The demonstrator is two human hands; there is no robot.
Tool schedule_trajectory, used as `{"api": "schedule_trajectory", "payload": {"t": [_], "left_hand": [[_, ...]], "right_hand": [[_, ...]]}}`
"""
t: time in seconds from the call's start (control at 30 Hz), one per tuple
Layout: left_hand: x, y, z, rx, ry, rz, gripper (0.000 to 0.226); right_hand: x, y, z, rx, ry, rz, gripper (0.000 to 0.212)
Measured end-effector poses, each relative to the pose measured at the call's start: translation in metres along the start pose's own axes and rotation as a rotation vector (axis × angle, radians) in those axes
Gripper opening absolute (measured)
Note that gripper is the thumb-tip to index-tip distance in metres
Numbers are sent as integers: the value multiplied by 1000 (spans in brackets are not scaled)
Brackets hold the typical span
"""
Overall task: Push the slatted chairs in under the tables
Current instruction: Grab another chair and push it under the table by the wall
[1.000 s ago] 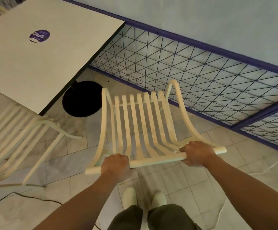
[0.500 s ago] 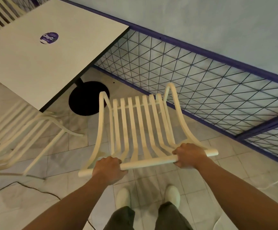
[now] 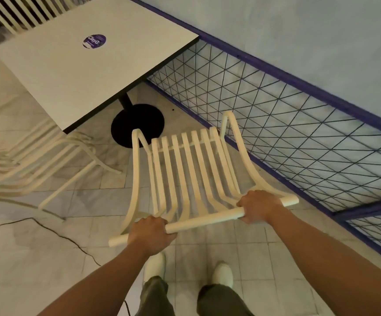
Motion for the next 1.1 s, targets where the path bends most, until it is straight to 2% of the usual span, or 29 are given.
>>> {"api": "schedule_trajectory", "payload": {"t": [0.2,0.5,0.73,1.1], "left_hand": [[5,-21,-3,-44,-5,4,52],[5,-13,7,7,128,-114,50],[8,-10,13,47,158,-163,42],[9,-9,13,38,152,-177,42]], "right_hand": [[-3,-20,9,-31,-8,-46,35],[-1,-16,12,-13,-25,-65,38],[-4,-14,14,4,53,-48,31],[-8,-13,15,-38,110,-78,54]]}}
Point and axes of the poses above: each hand's wrist, its own z-axis towards the middle knuckle, its own x-axis out of the palm, y = z × x, the point moved 2 cm from there along z, towards the middle knuckle, and after that the axes turned 15 degrees about -z, right-handed, at the moved point
